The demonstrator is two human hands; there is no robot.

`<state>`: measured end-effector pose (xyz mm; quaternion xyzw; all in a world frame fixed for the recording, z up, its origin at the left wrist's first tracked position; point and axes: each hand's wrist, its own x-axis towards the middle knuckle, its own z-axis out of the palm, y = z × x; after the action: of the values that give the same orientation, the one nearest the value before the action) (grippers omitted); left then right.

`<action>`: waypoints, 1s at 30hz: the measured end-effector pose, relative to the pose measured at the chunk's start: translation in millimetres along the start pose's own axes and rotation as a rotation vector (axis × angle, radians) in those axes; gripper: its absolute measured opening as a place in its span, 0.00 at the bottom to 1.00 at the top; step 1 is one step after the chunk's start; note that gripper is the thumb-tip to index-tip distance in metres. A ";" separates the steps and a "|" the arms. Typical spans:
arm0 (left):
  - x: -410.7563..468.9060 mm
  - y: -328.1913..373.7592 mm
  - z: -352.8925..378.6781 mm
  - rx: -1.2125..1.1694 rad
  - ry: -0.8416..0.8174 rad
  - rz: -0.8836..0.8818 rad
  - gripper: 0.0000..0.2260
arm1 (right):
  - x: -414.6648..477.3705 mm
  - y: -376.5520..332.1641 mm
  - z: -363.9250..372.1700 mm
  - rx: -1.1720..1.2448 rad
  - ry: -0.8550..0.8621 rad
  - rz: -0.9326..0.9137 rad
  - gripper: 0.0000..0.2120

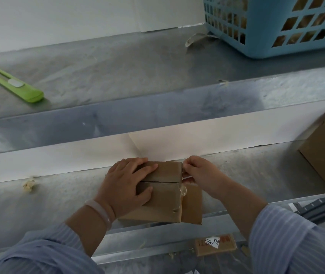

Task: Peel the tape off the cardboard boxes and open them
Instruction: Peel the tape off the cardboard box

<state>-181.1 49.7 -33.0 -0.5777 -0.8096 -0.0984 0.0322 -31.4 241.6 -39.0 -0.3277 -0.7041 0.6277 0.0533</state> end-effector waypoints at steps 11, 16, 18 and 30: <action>2.2 -2.6 2.7 -0.004 0.013 0.000 0.25 | 1.3 9.1 -10.5 0.575 0.007 0.184 0.06; 3.2 -3.3 3.7 -0.001 0.017 0.005 0.25 | -5.2 5.8 -5.1 0.251 0.001 0.161 0.12; 3.6 -3.3 3.9 -0.001 0.017 0.004 0.25 | -4.6 6.2 -2.7 0.242 0.052 0.164 0.10; 3.3 -4.0 5.0 0.000 0.024 -0.003 0.25 | -4.6 -13.2 -5.0 0.291 0.005 0.252 0.10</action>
<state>-185.7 52.5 -37.9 -0.5753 -0.8100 -0.1057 0.0418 -30.5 243.4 -24.3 -0.4036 -0.5591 0.7239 0.0229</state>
